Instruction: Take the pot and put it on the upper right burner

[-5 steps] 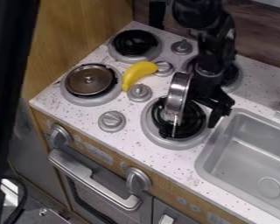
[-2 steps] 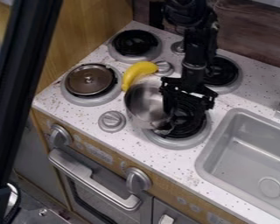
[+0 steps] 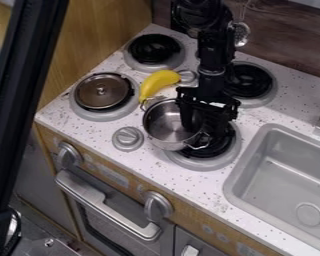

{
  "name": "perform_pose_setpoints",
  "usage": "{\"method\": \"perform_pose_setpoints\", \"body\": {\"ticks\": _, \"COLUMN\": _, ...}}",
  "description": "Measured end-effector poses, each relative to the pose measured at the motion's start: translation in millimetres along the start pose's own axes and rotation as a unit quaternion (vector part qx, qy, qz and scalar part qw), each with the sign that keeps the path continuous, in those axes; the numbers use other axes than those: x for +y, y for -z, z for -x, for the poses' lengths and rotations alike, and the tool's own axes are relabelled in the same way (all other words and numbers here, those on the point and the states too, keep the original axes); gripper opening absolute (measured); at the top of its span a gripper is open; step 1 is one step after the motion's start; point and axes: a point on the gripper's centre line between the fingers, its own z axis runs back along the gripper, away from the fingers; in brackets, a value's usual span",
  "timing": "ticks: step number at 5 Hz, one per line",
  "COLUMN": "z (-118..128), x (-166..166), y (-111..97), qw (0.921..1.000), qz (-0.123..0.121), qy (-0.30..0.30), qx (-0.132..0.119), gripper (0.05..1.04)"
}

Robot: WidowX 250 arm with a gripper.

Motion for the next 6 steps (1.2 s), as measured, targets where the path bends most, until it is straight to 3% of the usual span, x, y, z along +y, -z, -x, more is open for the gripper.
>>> {"method": "perform_pose_setpoints", "body": {"ticks": 1, "z": -1.2, "x": 9.4, "y": 2.6, "qw": 0.9992, "qz": 0.016, "qy": -0.033, "qx": -0.014, "gripper": 0.692}}
{"method": "perform_pose_setpoints", "body": {"ticks": 2, "z": 2.6, "x": 17.0, "y": 1.9, "qw": 0.9994, "qz": 0.007, "qy": -0.002, "qx": -0.033, "gripper": 0.383}}
{"method": "perform_pose_setpoints", "body": {"ticks": 3, "z": 5.1, "x": 15.6, "y": -7.2, "qw": 0.9946, "qz": 0.006, "qy": 0.057, "qx": -0.086, "gripper": 0.164}}
{"method": "perform_pose_setpoints", "body": {"ticks": 4, "z": -0.2, "x": 4.9, "y": -12.5, "qw": 0.9857, "qz": 0.026, "qy": 0.096, "qx": -0.136, "gripper": 0.079}}
{"method": "perform_pose_setpoints", "body": {"ticks": 5, "z": -5.2, "x": -10.4, "y": -21.3, "qw": 0.9771, "qz": 0.026, "qy": 0.137, "qx": -0.161, "gripper": 0.07}}
{"method": "perform_pose_setpoints", "body": {"ticks": 6, "z": -10.6, "x": -42.2, "y": -28.0, "qw": 0.9637, "qz": 0.029, "qy": 0.188, "qx": -0.187, "gripper": 0.07}}
